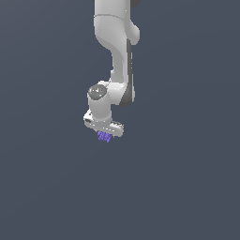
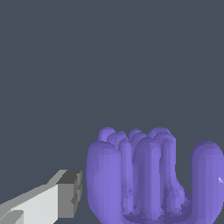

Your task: Pick up the object and move it to a goal position.

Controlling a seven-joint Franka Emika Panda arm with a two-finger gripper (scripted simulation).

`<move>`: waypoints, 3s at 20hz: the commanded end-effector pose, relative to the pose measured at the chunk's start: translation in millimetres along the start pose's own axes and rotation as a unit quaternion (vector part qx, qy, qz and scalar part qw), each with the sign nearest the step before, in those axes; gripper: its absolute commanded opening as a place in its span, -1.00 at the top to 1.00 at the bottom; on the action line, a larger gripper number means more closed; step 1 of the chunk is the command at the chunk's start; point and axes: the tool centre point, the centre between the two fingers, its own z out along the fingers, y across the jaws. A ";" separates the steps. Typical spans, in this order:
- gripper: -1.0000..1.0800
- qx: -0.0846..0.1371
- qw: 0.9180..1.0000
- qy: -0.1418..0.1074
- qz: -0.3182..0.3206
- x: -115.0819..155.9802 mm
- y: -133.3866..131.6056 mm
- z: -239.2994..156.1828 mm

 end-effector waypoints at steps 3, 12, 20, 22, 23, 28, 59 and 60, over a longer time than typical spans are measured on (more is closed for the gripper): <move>1.00 0.000 1.000 0.001 0.000 0.7 -0.2 2.3; 1.00 0.000 1.000 0.001 0.000 1.0 -0.5 1.4; 1.00 0.000 1.000 0.001 0.000 10.7 6.5 -13.8; 1.00 0.000 1.000 0.001 0.000 16.2 10.4 -22.3; 1.00 0.000 1.000 0.001 0.000 19.4 12.8 -27.1; 1.00 0.000 1.000 0.001 0.000 39.5 27.0 -58.0; 1.00 0.000 1.000 0.001 0.000 156.6 100.5 -221.3; 1.00 0.000 1.000 0.001 0.000 157.4 100.9 -222.2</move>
